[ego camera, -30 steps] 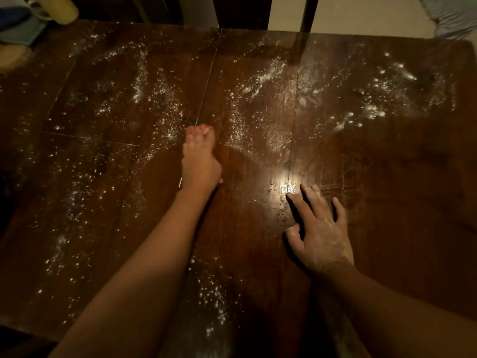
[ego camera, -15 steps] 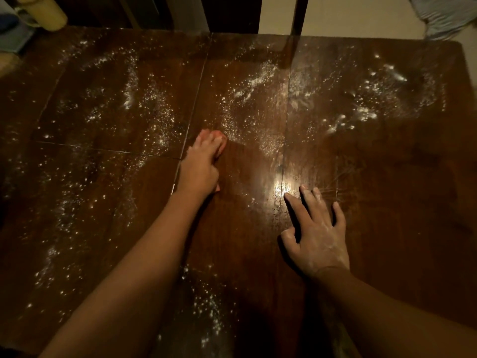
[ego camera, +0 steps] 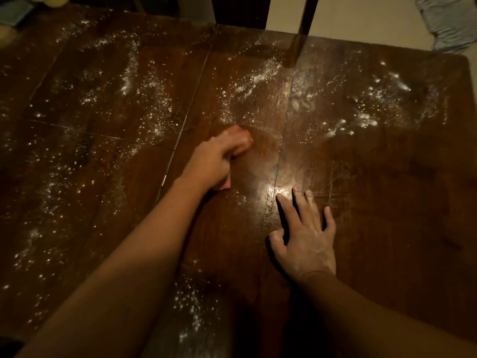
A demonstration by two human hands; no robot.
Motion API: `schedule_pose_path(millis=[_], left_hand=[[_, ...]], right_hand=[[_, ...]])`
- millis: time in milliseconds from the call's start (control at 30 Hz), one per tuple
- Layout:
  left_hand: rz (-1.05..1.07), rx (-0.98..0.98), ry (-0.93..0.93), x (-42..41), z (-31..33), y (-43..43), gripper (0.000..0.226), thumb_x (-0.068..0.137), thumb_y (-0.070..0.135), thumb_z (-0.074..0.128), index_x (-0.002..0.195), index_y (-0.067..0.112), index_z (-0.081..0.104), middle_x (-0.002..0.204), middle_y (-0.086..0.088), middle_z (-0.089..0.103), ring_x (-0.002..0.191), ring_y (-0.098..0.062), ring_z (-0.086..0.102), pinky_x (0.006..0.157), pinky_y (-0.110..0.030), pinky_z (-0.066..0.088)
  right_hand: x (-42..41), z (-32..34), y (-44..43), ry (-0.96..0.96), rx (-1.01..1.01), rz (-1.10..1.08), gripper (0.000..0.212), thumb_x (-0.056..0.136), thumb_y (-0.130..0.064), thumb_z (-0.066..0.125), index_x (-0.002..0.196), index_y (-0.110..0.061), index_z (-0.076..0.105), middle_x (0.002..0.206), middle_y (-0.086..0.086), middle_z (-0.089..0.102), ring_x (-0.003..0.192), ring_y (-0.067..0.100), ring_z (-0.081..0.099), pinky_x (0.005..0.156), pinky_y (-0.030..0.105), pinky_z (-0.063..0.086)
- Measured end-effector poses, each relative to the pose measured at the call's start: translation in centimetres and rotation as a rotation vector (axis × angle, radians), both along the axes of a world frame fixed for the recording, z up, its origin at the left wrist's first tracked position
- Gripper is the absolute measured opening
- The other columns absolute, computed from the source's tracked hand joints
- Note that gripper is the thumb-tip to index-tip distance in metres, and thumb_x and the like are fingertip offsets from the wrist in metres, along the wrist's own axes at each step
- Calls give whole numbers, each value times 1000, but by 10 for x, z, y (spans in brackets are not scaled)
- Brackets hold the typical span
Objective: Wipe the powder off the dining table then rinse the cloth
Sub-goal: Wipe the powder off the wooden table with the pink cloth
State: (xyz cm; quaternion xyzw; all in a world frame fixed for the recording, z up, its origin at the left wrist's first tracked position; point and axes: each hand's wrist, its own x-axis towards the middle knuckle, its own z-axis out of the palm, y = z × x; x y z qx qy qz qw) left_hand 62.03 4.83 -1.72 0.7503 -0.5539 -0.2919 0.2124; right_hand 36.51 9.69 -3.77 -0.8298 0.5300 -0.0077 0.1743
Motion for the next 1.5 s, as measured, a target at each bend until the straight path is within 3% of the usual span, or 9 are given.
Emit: schedule_pose_path(millis=[167,300,400,533,767,900,1000,1267,1500], left_hand=[[-112,53,-157,-56,5,-18,76,84,1,31,150,41,34,164,8,19,153,-26,9,121,-60,11],[-409,59,67,-51,11,4,78,72,-17,46,132,31,62,151,10,46,148,-8,24,125,-49,4],[-70,-67,168,-9,-3,50,74,67,-18,45,118,27,73,140,9,58,143,-6,37,122,-46,24],[626,-147,-120,-13,-5,127,58,91,-5,45,135,30,59,150,3,48,145,-20,35,119,-51,28],[-115,-20,-38,-83,-7,219,76,77,-12,53,138,34,55,153,19,39,150,-7,20,124,-51,13],[641,-59,0,-59,2,265,70,88,-13,48,128,43,58,143,42,35,141,2,34,120,-43,31],[944,-22,-256,-91,-3,270,63,92,0,53,143,37,46,156,16,35,144,-12,35,115,-45,38],[215,230,-210,-193,-20,286,107,83,17,73,151,45,-5,162,18,-16,150,-12,-20,124,-50,2],[1138,16,-158,-91,-10,237,73,83,14,47,154,21,31,164,-4,22,153,-25,14,123,-56,13]], right_hand=[[0,-3,2,44,-16,15,70,86,-44,32,155,-34,27,168,0,15,155,20,5,122,55,2],[-2,-5,-2,54,-22,30,71,86,-46,33,156,-34,25,167,0,15,155,21,4,122,56,3],[-2,-5,1,67,-38,41,70,88,-46,30,156,-32,24,167,2,14,155,22,4,122,57,4],[-2,-6,3,119,-67,98,69,91,-47,35,156,-27,23,166,7,17,155,27,6,121,61,8],[0,-5,1,183,-96,147,79,86,-53,30,156,-16,21,164,16,17,153,37,9,118,64,12],[-1,-4,3,167,-93,183,81,87,-55,23,157,-15,15,166,17,10,153,39,2,119,63,8],[-2,-4,4,154,-101,184,82,88,-58,22,158,-15,15,166,18,8,153,40,2,119,64,8],[-3,-6,3,164,-95,193,82,93,-57,37,158,-14,12,166,19,6,153,41,0,119,65,7],[-3,-7,4,103,-81,163,77,94,-55,35,158,-17,15,167,15,5,154,37,-2,120,63,4]])
